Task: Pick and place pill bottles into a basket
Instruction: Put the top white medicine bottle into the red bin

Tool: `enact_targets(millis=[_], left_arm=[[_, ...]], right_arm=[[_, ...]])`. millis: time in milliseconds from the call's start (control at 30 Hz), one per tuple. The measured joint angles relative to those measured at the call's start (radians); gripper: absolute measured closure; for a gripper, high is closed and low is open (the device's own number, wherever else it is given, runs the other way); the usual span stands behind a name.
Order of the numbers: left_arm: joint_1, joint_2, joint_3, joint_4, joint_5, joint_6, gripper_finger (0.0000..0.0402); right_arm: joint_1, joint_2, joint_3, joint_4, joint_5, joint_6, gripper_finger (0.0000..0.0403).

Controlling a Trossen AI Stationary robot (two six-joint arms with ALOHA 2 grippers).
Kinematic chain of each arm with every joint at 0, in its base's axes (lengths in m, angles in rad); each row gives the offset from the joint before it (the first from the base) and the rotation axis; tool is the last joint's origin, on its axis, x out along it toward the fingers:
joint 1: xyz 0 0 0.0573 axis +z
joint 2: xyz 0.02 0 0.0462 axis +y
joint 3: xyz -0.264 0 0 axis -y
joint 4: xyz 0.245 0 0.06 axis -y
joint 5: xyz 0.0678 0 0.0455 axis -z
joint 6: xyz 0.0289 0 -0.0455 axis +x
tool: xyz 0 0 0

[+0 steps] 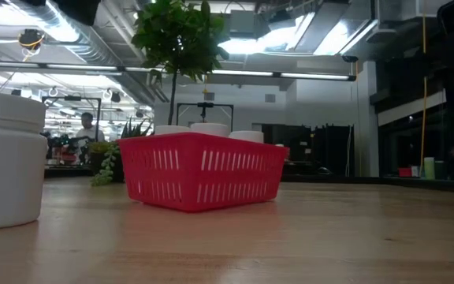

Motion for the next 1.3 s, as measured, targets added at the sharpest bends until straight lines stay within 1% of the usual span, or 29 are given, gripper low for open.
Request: enact_targets(millis=[133,733,967,1067,1300], left_arm=[[0.000,0.012,0.000,0.000,0.001,-0.012,0.0130],[0.000,0.044,0.000,-0.008,0.001,-0.037,0.0130],[0.000,0.043,0.000,-0.012,0.001,-0.082,0.0130],[0.000,0.043,0.000,-0.016,0.001,-0.087,0.0130],[0.000,0.043,0.001,-0.016,0.001,-0.100,0.0130]], right_arm=[[-0.001,0.000,0.000,-0.003,0.103,0.027,0.0139],[0.000,-0.010,0.000,-0.037,0.107,0.014,0.0139],[-0.012,-0.171,0.000,-0.054,0.105,0.014,0.0139],[-0.061,-0.252,0.000,-0.054,0.107,0.014,0.0139],[-0.230,-0.424,0.000,-0.053,0.108,0.014,0.0139]])
